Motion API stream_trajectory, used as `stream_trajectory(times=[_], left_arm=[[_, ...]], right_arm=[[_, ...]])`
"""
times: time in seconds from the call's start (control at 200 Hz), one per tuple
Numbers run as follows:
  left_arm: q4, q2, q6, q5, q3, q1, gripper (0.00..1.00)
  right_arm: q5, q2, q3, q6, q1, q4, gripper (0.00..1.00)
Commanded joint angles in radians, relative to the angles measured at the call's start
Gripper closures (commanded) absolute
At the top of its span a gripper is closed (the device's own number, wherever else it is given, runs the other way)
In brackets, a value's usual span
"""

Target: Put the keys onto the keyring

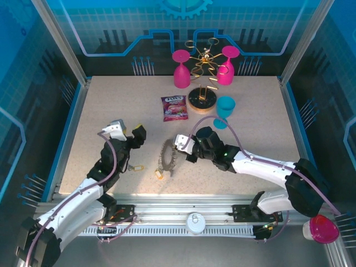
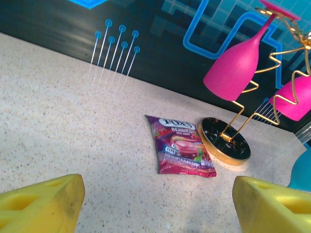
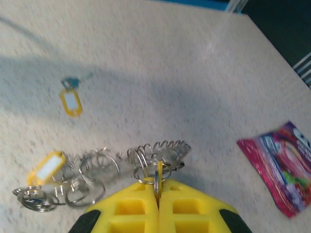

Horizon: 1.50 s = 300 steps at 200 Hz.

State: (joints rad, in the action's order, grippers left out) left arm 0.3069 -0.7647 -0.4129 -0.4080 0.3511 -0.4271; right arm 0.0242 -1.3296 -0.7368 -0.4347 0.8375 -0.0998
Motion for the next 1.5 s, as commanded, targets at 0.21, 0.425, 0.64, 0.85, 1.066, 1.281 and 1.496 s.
stream_trajectory(times=[0.21, 0.425, 0.64, 0.85, 1.066, 1.281, 1.496], left_arm=[[0.027, -0.062, -0.070, -0.008, 0.012, 0.007, 0.20], [0.050, -0.071, -0.049, 0.012, 0.010, 0.008, 0.20], [0.055, -0.078, -0.017, 0.017, 0.012, 0.010, 0.19], [0.026, -0.093, 0.008, 0.033, 0.033, 0.010, 0.19], [0.000, -0.139, 0.033, 0.093, 0.062, 0.010, 0.19], [0.001, -0.199, -0.024, 0.184, 0.068, 0.010, 0.21], [0.043, -0.286, -0.150, 0.190, 0.079, -0.069, 0.27]], right_arm=[[-0.325, 0.019, -0.009, -0.152, -0.001, 0.478, 1.00], [-0.481, -0.072, -0.056, -0.136, 0.016, 0.623, 1.00], [-0.586, -0.119, -0.074, -0.137, 0.021, 0.729, 0.78], [-0.525, -0.038, -0.094, -0.067, -0.009, 0.720, 0.63], [-0.234, 0.125, -0.098, 0.298, -0.072, 0.597, 0.61], [-0.071, 0.177, -0.052, 0.736, -0.066, 0.592, 0.66], [0.106, 0.125, -0.045, 0.983, -0.068, 0.642, 0.76]])
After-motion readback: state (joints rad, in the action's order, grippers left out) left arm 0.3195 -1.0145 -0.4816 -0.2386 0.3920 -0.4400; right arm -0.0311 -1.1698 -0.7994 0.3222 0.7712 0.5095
